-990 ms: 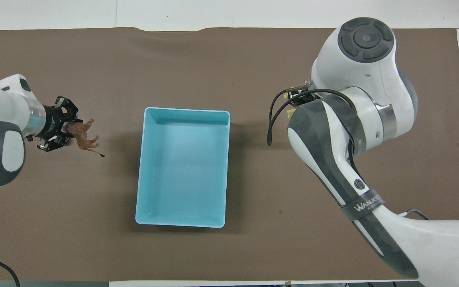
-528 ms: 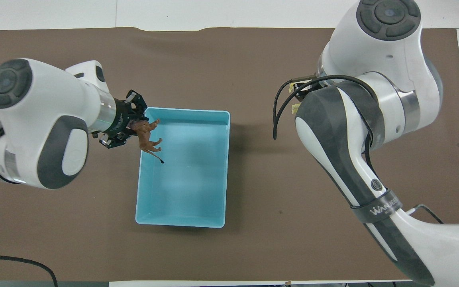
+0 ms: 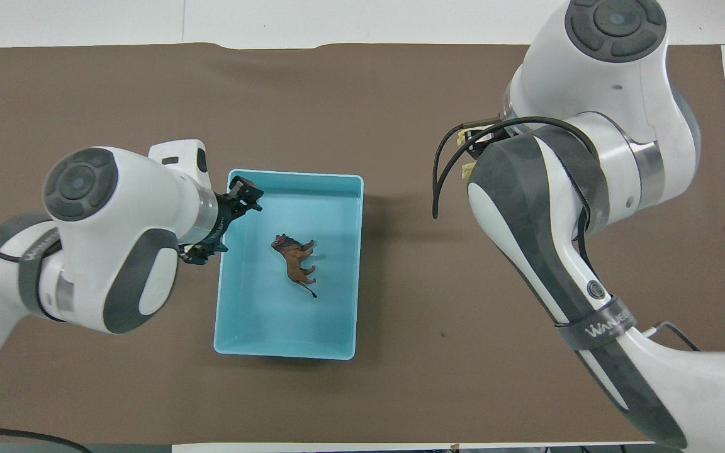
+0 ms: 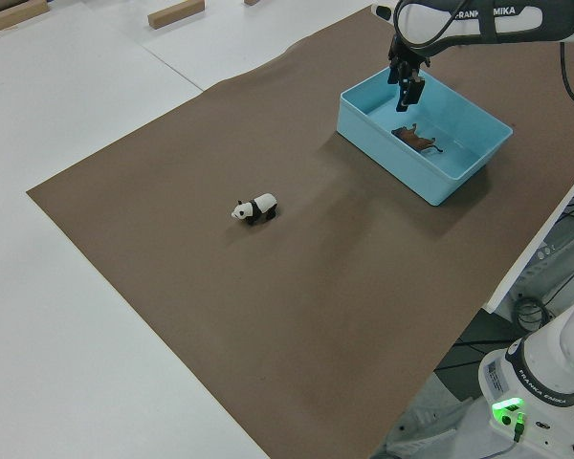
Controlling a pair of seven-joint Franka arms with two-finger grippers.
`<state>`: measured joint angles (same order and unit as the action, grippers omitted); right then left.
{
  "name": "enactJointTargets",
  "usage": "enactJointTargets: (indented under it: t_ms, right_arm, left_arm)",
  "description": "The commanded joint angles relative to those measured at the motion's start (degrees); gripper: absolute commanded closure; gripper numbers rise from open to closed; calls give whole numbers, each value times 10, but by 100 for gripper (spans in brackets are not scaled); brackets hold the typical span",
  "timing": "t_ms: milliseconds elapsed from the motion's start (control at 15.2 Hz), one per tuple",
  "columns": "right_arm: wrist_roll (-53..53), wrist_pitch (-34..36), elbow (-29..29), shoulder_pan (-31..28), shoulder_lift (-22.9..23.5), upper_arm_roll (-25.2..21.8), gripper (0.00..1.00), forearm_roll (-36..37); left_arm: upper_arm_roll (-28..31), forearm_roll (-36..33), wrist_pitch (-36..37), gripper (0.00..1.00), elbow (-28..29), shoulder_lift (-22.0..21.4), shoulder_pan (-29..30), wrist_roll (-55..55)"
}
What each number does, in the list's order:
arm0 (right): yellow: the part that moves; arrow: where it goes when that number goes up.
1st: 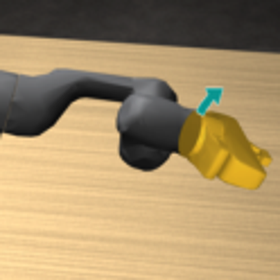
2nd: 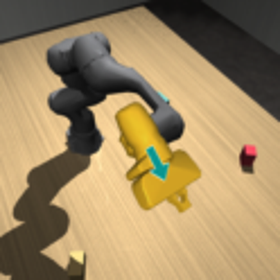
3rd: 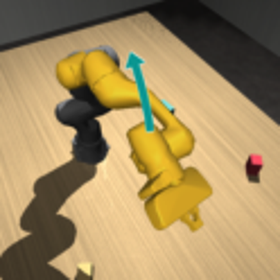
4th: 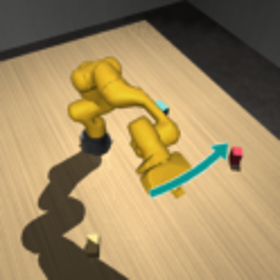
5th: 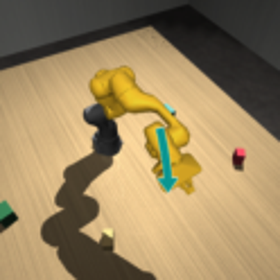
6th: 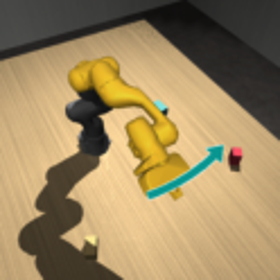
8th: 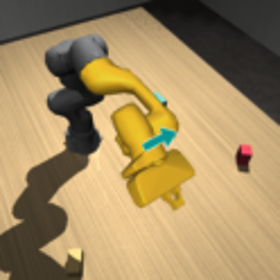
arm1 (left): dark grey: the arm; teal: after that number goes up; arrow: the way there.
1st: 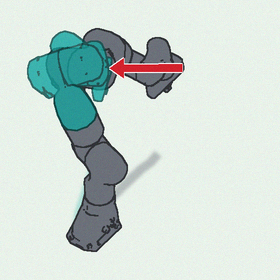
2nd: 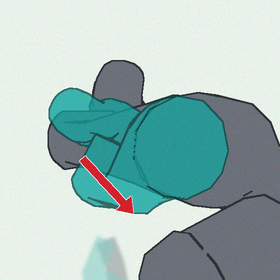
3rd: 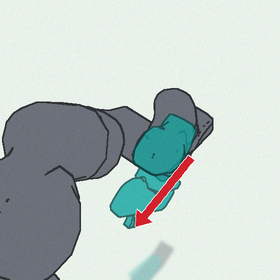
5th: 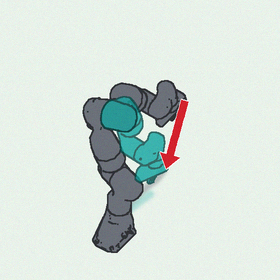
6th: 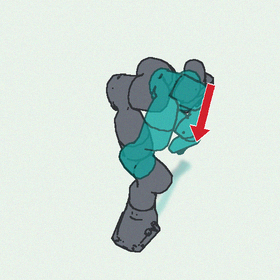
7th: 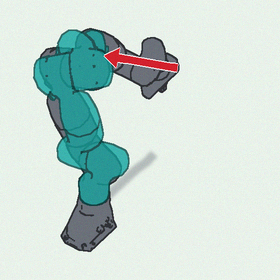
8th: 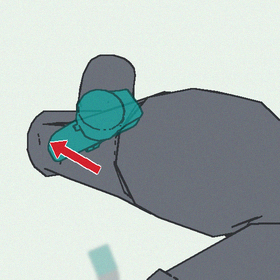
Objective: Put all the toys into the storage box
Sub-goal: 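Carry the cream horse over the box while the left gripper withdraws, then lower the cream horse into the box and open the right gripper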
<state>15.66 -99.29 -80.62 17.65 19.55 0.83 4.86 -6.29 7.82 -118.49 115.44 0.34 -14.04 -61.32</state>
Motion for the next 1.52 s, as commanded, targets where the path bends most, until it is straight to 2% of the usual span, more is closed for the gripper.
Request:
enactJointTargets:
  t_ms: [0, 132, 264, 396, 594, 792, 990, 1056, 1122, 1188, 1320, 1452]
  right_arm:
    - [23, 1, 15, 7, 9, 2, 100, -13]
    - [106, -7, 17, 39, 12, 4, 100, -33]
    - [177, -22, 43, 110, 37, -1, 100, -32]
    - [255, -28, 100, 155, 89, -3, 100, -28]
    - [330, -45, 193, 215, 187, -20, 100, -24]
    - [370, -110, 200, 250, 238, -21, 100, -21]
    - [399, -143, 192, 267, 252, -20, 100, -14]
    - [401, -139, 192, 274, 251, -20, 63, -11]
    - [404, -133, 193, 275, 251, -21, 4, -5]
    - [414, -116, 196, 272, 250, -21, 0, -4]
    - [418, -90, 199, 264, 242, -23, 0, -6]
    - [417, -42, 199, 245, 209, -20, 0, -10]
  left_arm:
    - [3, -8, 48, 0, -14, -11, 76, 75]
    - [3, -8, 34, 0, -7, -11, 150, 79]
    - [3, -8, -49, 0, 37, -17, 203, 87]
    - [3, -8, -118, 0, 77, -9, 228, 98]
    - [3, -8, -156, 0, 91, 18, 249, 100]
    - [3, -40, -206, 0, 100, 44, 275, 100]
    - [3, -45, -236, 0, 104, 60, 278, 100]
    - [4, -45, -247, 0, 104, 64, 278, 99]
    - [3, -45, -254, 0, 104, 70, 280, 97]
    - [4, -44, -256, 0, 104, 75, 281, 95]
    - [4, -44, -260, 0, 102, 91, 279, 80]
    - [4, -45, -274, 0, 101, 99, 281, 74]
